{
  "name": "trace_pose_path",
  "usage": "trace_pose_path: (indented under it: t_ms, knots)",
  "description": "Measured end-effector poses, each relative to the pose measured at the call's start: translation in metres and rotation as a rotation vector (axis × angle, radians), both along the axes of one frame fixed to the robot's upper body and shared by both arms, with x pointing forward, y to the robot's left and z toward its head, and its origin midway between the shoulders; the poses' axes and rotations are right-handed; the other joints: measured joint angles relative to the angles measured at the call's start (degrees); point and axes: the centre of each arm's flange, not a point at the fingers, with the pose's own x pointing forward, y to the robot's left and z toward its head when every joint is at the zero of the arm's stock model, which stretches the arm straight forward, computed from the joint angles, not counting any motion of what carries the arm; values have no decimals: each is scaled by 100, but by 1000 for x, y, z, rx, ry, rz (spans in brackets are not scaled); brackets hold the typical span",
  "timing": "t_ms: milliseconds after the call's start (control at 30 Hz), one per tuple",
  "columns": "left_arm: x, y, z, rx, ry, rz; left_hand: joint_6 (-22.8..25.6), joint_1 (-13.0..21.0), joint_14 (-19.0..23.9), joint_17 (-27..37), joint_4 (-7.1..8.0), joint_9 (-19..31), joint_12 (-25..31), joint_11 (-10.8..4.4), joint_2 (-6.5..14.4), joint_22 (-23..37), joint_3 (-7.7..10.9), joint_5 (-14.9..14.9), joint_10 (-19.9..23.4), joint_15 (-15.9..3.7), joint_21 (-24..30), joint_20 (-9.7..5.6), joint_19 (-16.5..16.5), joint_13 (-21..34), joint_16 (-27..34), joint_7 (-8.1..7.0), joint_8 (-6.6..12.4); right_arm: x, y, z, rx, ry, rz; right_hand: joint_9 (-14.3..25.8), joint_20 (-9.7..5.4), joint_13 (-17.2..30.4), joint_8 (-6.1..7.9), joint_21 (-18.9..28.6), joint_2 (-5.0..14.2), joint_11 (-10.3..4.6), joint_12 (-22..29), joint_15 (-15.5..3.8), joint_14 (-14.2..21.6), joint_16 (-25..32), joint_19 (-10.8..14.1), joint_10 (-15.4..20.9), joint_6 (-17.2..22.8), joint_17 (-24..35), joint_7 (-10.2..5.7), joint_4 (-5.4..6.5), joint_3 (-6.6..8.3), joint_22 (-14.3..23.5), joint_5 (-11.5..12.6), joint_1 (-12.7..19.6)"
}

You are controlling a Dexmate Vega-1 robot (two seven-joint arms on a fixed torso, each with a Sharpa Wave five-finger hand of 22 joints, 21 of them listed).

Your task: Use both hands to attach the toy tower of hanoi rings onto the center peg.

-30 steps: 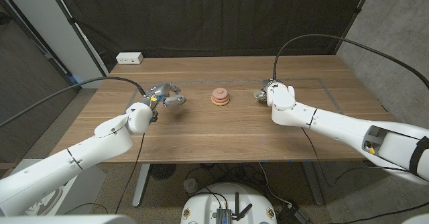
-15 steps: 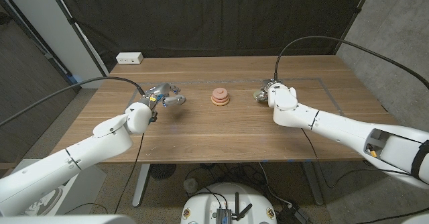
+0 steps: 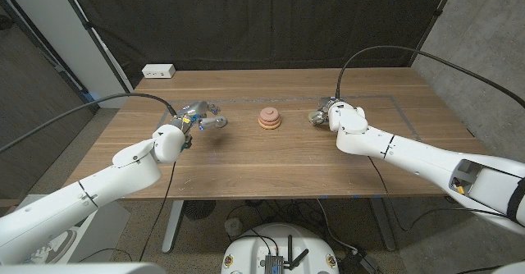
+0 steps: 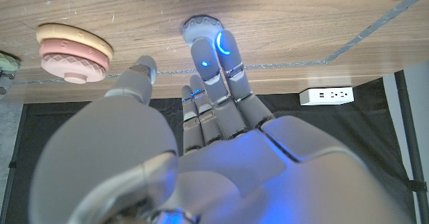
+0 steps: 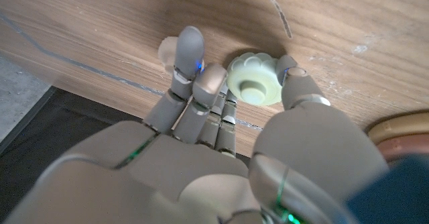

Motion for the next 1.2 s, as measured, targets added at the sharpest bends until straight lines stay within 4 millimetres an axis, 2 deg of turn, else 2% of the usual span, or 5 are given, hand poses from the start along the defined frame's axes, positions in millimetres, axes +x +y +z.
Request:
trace_pose_path:
  t_ms: [567,1000,1200]
  knots:
    - [-2,2,0,-5,1,-1,22,-23,0,26,8,-1,0,0,23,0,56,0,0,0,-1,0,0,27,0,21,0,-11,0,18,-9,-26,6,0,-62,-1,0,0,0,70,-68,0,61,126,61,71,31,-1,31,-30,30,-1,43,0]
    - [-1,2,0,-7,-3,-6,64,-23,1,25,-24,-1,0,-9,23,-1,87,0,71,0,-1,0,0,27,1,19,0,-28,10,34,-49,-42,24,0,-60,6,1,0,0,72,-87,-1,60,190,62,72,51,-1,51,-54,54,-2,90,0]
    - [-1,3,0,-7,-5,-7,64,-23,1,25,-24,-1,0,-9,23,-2,87,0,71,0,12,0,0,26,1,19,0,-34,13,39,-57,-43,37,0,-92,38,0,26,0,90,-97,19,82,216,174,91,51,-1,51,-54,54,62,90,0]
